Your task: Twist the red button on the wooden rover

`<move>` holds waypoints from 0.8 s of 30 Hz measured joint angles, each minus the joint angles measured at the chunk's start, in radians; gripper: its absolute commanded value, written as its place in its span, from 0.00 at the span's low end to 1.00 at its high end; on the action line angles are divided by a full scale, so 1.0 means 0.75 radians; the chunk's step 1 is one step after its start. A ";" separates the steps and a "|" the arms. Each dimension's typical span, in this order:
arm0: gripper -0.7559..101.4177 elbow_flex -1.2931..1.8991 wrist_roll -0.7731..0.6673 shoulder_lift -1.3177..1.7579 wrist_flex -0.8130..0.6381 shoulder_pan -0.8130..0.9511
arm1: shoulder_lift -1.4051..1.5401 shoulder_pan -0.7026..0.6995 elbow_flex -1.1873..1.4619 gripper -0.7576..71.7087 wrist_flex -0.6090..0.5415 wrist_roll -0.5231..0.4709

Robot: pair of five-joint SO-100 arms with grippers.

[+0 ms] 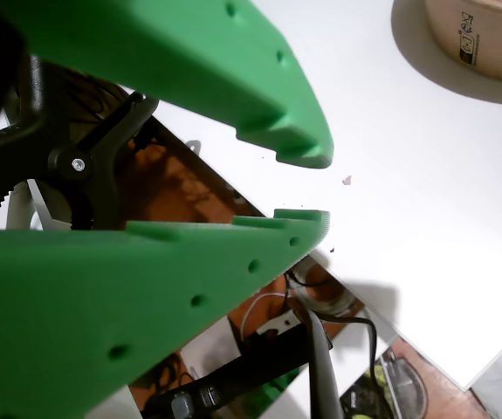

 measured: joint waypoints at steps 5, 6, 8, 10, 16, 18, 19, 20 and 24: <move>0.01 -0.002 0.000 0.000 0.000 0.000 | 0.000 0.000 0.000 0.04 0.000 0.000; 0.01 -0.002 0.000 0.000 0.000 0.000 | 0.000 0.000 0.000 0.04 0.000 0.000; 0.01 -0.002 0.000 0.000 0.006 0.000 | 0.000 0.000 0.000 0.04 0.000 0.000; 0.01 -0.002 0.000 0.000 0.008 0.000 | 0.000 0.000 0.000 0.04 0.000 0.000; 0.01 -0.002 0.000 0.000 -0.096 0.000 | 0.000 0.000 0.000 0.04 0.000 0.000; 0.01 -0.002 0.000 0.000 -0.088 0.000 | 0.000 0.000 0.000 0.04 0.000 0.000; 0.01 -0.002 0.000 0.000 -0.078 0.000 | 0.000 0.000 0.000 0.04 0.000 0.000; 0.01 -0.002 0.000 0.000 -0.072 0.000 | 0.000 0.000 0.000 0.04 0.000 0.000; 0.01 -0.002 0.000 0.000 -0.070 0.000 | 0.000 0.000 0.000 0.04 0.000 0.000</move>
